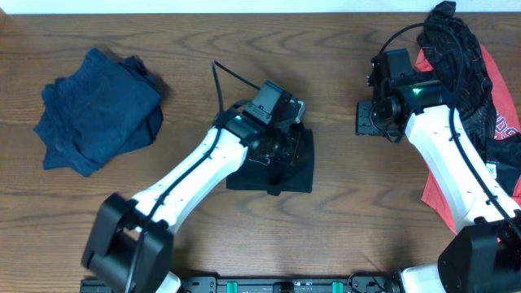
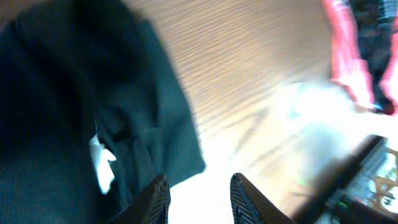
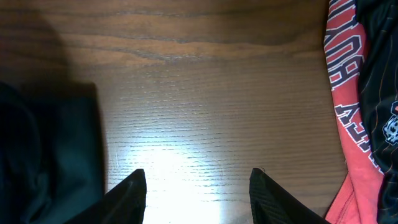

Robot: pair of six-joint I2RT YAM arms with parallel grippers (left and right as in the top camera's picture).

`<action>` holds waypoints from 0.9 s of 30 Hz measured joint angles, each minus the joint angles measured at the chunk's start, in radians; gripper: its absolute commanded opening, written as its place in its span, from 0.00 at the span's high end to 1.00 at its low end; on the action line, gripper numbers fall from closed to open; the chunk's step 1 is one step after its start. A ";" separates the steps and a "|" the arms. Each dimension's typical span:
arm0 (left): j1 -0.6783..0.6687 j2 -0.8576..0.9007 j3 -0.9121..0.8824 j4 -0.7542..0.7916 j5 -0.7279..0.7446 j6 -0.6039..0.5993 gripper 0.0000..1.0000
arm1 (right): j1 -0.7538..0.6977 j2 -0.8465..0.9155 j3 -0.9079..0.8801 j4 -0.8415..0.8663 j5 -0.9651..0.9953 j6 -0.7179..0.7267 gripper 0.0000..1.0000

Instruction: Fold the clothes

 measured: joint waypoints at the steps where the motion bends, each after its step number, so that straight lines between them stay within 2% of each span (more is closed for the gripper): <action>1: 0.012 -0.026 0.000 -0.002 0.011 0.008 0.66 | 0.000 0.000 0.000 0.001 -0.006 -0.001 0.48; 7: 0.190 -0.238 0.005 -0.101 -0.064 0.038 0.66 | 0.002 0.000 0.000 0.048 -0.214 -0.153 0.49; 11: 0.307 -0.274 0.008 -0.146 -0.131 0.048 0.66 | 0.024 0.000 0.000 0.079 -0.449 -0.280 0.46; 15: 0.354 -0.220 0.008 -0.155 -0.159 0.051 0.66 | 0.080 0.000 0.000 0.076 -0.568 -0.340 0.44; 21: 0.357 -0.074 0.008 -0.154 -0.163 0.052 0.66 | 0.163 0.039 0.000 0.118 -0.628 -0.362 0.44; 27: 0.357 0.088 0.008 -0.125 -0.163 0.052 0.66 | 0.179 0.214 0.000 0.126 -0.644 -0.356 0.49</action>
